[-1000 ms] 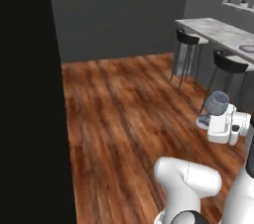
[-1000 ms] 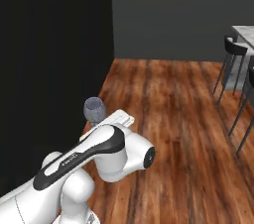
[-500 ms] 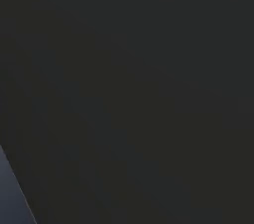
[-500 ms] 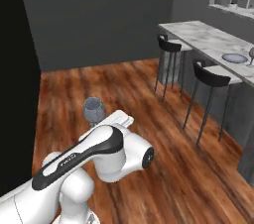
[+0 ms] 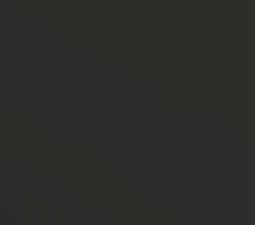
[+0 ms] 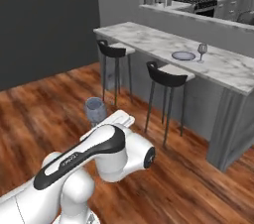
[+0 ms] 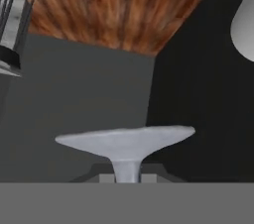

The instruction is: Retrieve the wine glasses from the counter and place one next to each plate.

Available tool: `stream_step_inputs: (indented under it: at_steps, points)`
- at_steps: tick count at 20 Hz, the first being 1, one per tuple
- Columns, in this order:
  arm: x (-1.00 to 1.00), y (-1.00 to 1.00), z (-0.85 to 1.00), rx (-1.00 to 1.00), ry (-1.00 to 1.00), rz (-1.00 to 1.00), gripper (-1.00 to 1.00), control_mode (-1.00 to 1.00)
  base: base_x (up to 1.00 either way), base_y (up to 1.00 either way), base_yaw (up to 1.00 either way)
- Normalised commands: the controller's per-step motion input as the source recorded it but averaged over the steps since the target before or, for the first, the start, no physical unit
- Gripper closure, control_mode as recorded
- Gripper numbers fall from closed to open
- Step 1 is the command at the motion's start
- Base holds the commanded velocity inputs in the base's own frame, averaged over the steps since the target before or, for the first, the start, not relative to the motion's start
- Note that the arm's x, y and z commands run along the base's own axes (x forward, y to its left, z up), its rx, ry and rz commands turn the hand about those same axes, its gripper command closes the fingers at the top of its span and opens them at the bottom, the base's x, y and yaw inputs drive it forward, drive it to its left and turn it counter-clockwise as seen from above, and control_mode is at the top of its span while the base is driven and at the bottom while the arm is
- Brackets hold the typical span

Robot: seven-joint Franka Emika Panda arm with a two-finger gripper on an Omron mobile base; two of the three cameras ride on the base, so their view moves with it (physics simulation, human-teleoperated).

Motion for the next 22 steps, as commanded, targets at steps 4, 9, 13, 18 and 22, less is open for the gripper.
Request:
stream_step_inputs:
  at_steps: [4, 9, 13, 18, 22]
  points:
    - [0.0, 0.0, 0.0, 0.0, 0.0, 0.0, 1.0, 1.0, 1.0, 0.97, -0.57]
    - [0.0, 0.0, 0.0, 0.0, 0.0, 0.0, 1.0, 1.0, 1.0, 0.99, -0.55]
    - [0.0, 0.0, 0.0, 0.0, 0.0, 0.0, 1.0, 1.0, 1.0, 1.0, -0.49]
    - [0.0, 0.0, 0.0, 0.0, 0.0, 0.0, 1.0, 1.0, 1.0, 1.0, -0.48]
    - [0.0, 0.0, 0.0, 0.0, 0.0, 0.0, 1.0, 1.0, 1.0, 1.0, -0.46]
